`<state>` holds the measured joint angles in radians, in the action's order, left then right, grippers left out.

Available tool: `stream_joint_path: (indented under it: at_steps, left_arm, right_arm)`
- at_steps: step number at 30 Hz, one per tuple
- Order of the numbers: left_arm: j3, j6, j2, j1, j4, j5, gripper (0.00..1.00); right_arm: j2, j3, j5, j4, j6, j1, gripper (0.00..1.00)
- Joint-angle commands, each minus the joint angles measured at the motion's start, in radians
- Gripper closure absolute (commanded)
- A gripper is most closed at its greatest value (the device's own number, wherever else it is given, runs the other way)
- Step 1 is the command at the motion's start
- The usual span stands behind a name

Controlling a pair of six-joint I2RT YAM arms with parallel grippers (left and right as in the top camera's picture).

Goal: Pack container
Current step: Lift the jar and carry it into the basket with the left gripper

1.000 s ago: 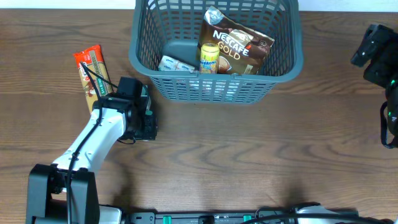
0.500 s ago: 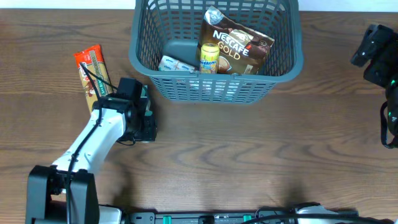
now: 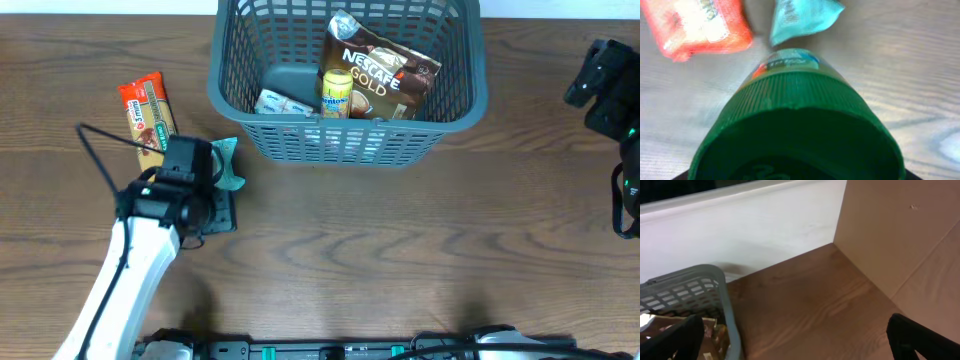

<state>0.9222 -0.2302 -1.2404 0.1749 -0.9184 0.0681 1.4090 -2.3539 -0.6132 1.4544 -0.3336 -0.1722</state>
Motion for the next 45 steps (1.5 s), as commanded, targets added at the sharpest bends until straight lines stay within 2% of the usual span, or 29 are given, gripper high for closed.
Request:
stream_joint_path:
  at_steps: [1,7,17,23,33,38,45]
  left_arm:
    - [0.043,-0.079,0.076,0.000,-0.045,-0.063,0.94]
    - [0.170,-0.108,0.174,0.001,-0.084,-0.061,0.94]
    - [0.605,-0.078,0.167,0.001,-0.090,-0.056,0.94]
    - [0.778,0.002,0.041,0.001,-0.091,0.047,0.94]
    - [1.077,0.032,-0.284,0.002,-0.090,0.214,0.95]
    - [1.152,0.060,-0.398,0.026,-0.084,0.216,0.94]
    - [1.155,0.106,-0.502,0.103,-0.026,0.212,0.94]
  right_arm:
    - [-0.002,0.002,-0.003,0.002,-0.014,0.008,0.01]
    - [-0.002,0.002,-0.003,0.002,-0.014,0.008,0.01]
    - [-0.002,0.002,-0.003,0.002,-0.014,0.008,0.01]
    - [-0.002,0.002,-0.003,0.002,-0.014,0.008,0.01]
    - [-0.002,0.002,-0.003,0.002,-0.014,0.008,0.01]
    - [-0.002,0.002,-0.003,0.002,-0.014,0.008,0.01]
    - [-0.002,0.002,-0.003,0.002,-0.014,0.008,0.01]
